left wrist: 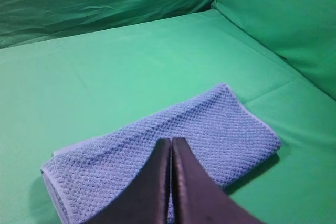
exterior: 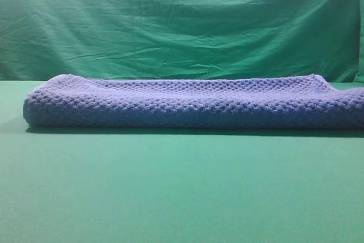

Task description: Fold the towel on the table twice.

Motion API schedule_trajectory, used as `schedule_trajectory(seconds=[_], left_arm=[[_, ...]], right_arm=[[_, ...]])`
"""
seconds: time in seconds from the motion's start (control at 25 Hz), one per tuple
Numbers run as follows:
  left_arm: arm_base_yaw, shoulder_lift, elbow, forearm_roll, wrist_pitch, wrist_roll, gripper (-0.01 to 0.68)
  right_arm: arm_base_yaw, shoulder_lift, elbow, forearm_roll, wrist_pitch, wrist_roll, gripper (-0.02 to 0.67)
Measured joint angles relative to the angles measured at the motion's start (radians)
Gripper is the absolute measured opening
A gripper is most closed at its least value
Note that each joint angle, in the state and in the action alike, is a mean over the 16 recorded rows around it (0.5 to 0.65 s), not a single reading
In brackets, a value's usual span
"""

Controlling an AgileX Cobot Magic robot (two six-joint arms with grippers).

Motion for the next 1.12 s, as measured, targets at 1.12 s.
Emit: schedule_trajectory(seconds=[1.12], left_arm=[[0.000, -0.872, 0.567, 0.154, -0.015, -0.202, 0.000]], right_arm=[[0.089, -0.679, 0.274, -0.006, 0.003, -0.063, 0.000]])
